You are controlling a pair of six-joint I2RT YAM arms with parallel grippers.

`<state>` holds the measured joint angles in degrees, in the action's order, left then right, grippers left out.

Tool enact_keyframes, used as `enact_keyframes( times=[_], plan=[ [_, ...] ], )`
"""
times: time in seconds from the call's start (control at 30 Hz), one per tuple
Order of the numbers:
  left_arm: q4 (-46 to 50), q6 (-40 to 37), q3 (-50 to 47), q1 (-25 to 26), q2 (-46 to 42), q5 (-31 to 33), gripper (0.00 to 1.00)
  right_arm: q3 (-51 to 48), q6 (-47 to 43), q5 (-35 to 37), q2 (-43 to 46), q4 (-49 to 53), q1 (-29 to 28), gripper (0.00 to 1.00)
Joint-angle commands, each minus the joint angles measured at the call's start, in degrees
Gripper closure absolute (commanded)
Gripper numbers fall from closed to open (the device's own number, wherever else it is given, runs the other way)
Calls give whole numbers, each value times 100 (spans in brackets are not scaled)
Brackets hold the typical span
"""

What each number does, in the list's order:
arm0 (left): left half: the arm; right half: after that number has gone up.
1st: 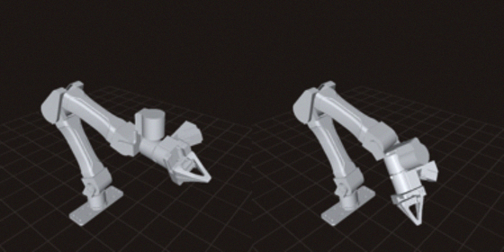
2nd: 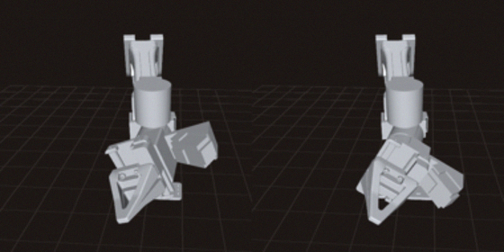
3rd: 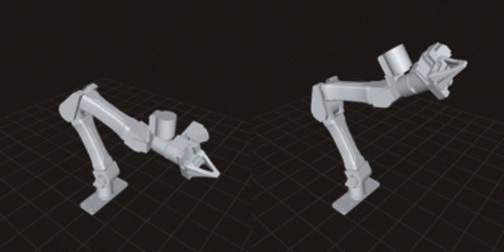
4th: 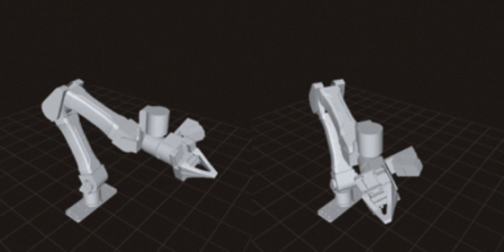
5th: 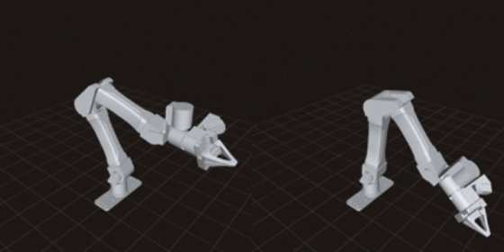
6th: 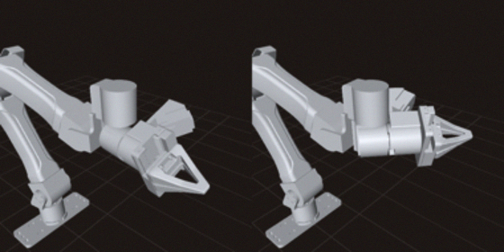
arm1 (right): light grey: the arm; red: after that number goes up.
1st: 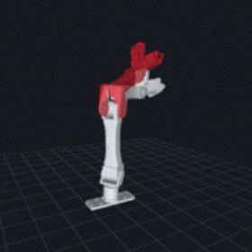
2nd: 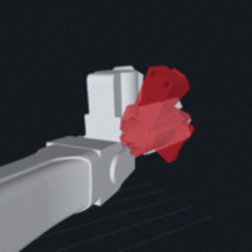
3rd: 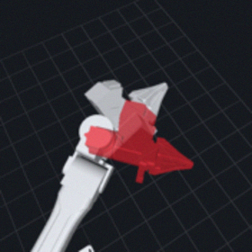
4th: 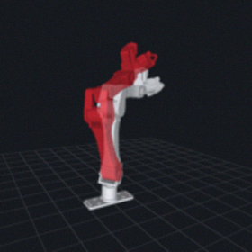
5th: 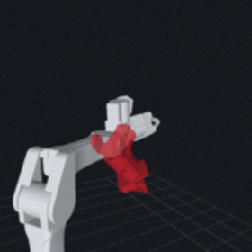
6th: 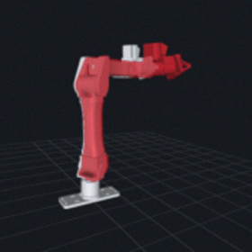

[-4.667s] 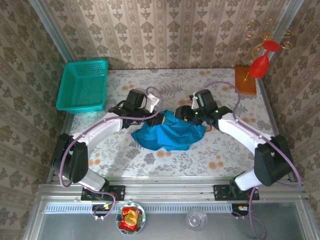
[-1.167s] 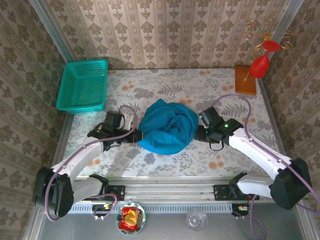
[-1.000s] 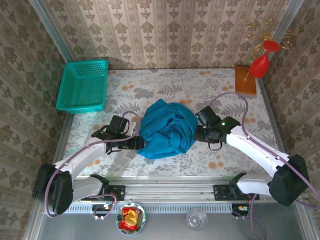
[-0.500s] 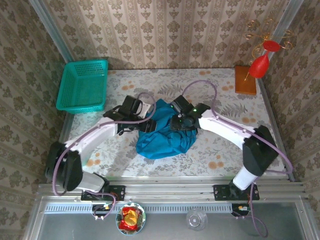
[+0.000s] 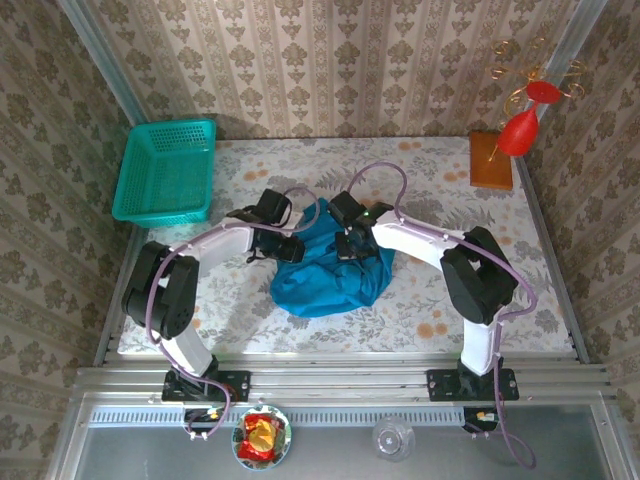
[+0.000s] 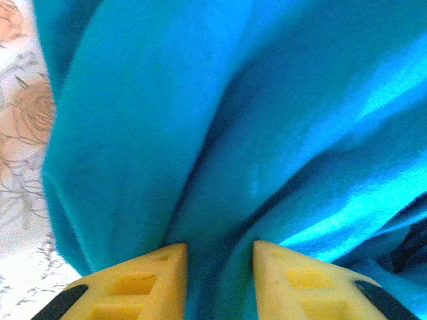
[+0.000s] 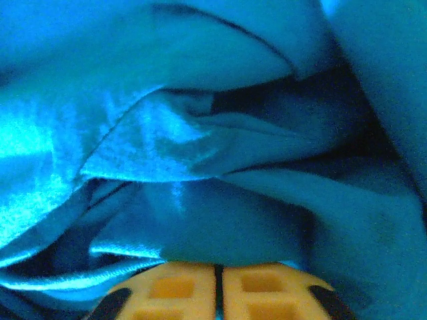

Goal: Fold the inside-out t-shirt

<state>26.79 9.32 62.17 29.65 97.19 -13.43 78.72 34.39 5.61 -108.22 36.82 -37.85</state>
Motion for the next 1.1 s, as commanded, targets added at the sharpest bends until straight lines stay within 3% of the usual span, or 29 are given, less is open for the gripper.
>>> enact_keyframes(
  times=[0.0, 0.23, 0.5, 0.73, 0.87, 0.97, 1.07],
  plan=[
    [-2, -96, 188, -47, 120, 25, 73, 192, -108, 46, 171, -18, 17, 100],
    [23, -127, 105, -252, 119, 127, 93, 470, -165, -13, 1116, 241, 14, 100],
    [203, -212, -9, -1019, -258, 287, 100, 614, -337, 336, 2244, 760, 64, 100],
    [37, -35, -478, -1503, -873, 481, 100, -698, -198, 765, 3453, 751, 694, 100],
    [-28, -49, -757, -1515, -1023, 516, 100, -1774, 22, 308, 3639, 638, 1539, 100],
    [-144, 13, -894, -1439, -1038, 170, 100, -1880, 78, 473, 3497, 896, 1583, 83],
    [-267, 69, -978, -1233, -1141, -52, 85, -1885, 182, 450, 3601, 865, 1421, 68]
  ],
)
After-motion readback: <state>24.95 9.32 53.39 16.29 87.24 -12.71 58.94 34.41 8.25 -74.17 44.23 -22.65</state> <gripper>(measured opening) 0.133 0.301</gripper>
